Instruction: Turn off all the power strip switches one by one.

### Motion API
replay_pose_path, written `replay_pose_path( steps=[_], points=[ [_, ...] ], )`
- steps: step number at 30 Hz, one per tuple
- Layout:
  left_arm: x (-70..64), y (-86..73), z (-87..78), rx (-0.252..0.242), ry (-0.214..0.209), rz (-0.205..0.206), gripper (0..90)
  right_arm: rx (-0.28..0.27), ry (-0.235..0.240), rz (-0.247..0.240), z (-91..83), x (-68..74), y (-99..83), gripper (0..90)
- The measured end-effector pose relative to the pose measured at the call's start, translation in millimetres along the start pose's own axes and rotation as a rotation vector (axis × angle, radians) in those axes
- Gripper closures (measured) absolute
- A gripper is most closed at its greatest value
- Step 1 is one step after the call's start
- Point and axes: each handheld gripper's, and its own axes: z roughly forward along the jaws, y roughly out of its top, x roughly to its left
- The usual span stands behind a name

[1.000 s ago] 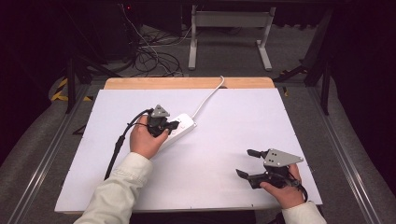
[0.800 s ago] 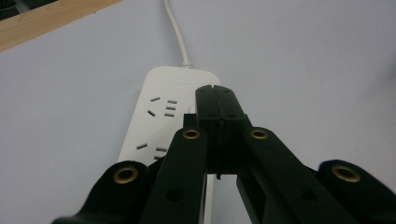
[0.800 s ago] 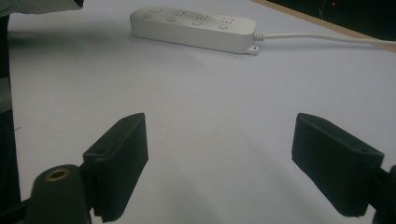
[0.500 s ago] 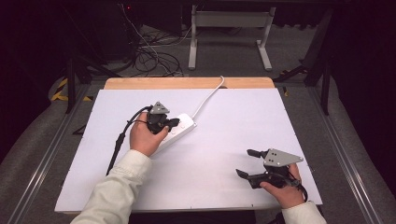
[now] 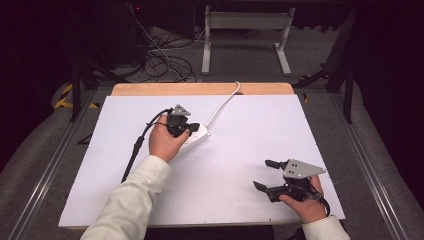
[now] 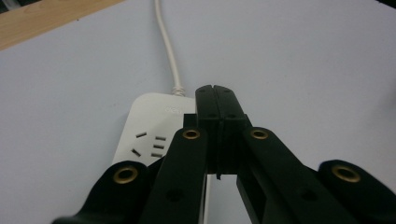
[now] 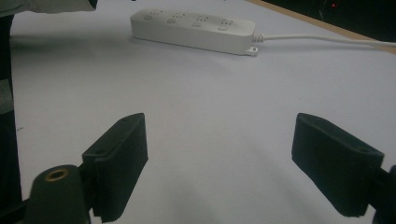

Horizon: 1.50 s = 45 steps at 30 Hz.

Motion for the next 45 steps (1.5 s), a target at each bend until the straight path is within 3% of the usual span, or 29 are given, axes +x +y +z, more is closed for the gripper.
replay_pose_path(
  steps=[9, 19, 39, 45],
  points=[
    [6.8, -6.1, 14.7, 0.067, 0.011, -0.038, 90.0, 0.001, 0.000, -0.002, 0.0, -0.1, -0.1, 19.2],
    [8.7, -9.1, 21.9, 0.104, 0.019, -0.045, 90.0, 0.002, 0.000, -0.002, -0.3, -0.3, -0.3, 19.1],
    [6.8, -11.6, 24.1, 0.111, 0.028, -0.026, 90.0, 0.002, -0.001, -0.006, -0.8, -0.2, -0.3, 18.8],
    [4.5, -11.3, 24.1, 0.116, 0.048, -0.001, 90.0, 0.003, 0.001, -0.005, -0.4, 0.1, -0.4, 18.7]
  ],
)
